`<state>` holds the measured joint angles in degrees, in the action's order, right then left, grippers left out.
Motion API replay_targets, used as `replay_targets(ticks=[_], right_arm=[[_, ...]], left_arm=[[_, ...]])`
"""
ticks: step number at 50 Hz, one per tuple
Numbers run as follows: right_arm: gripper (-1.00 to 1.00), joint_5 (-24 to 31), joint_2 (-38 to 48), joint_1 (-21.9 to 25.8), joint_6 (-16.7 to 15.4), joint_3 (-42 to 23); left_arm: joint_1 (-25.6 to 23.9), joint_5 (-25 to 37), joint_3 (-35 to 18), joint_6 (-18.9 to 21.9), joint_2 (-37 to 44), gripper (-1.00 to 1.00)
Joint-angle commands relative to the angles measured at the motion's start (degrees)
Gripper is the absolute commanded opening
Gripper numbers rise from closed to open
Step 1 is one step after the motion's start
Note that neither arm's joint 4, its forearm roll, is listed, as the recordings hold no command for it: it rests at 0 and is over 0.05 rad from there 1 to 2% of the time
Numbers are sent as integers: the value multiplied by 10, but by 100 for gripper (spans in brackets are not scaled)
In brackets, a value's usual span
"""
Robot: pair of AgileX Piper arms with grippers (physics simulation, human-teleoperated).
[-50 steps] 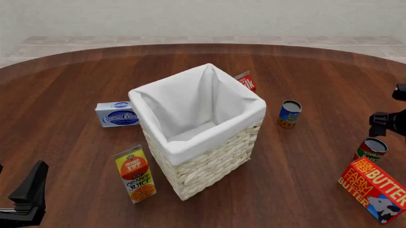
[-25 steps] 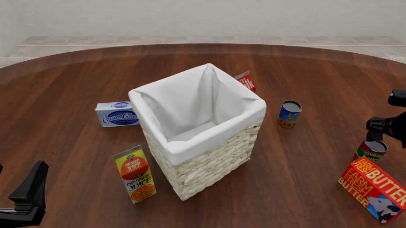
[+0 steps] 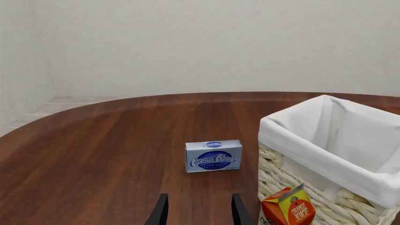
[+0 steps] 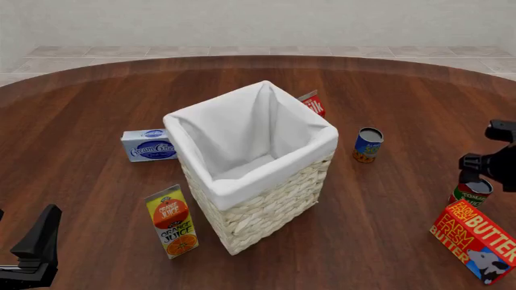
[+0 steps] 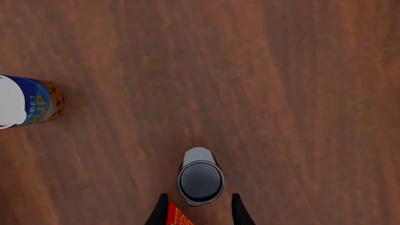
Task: Pick up the alphabet soup and the tomato sauce, and put them in the basket.
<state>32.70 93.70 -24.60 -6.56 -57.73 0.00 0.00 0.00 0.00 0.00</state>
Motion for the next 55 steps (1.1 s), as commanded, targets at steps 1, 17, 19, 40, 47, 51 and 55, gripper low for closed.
replay_targets(ticks=[1, 17, 19, 40, 47, 51, 55], right_arm=[[100, -11, 8, 3, 2, 4], [100, -23, 13, 8, -3, 14], [100, -22, 14, 8, -5, 13], [100, -43, 36, -2, -13, 17], [100, -50, 41, -1, -15, 20], [100, -50, 44, -2, -18, 20], [100, -52, 46, -4, -19, 19]], left_arm=[[0, 0, 0, 0, 0, 100], [0, 0, 0, 0, 0, 100], [0, 0, 0, 0, 0, 100], [0, 0, 0, 0, 0, 100], [0, 0, 0, 0, 0, 100], [0, 0, 0, 0, 0, 100], [0, 0, 0, 0, 0, 100]])
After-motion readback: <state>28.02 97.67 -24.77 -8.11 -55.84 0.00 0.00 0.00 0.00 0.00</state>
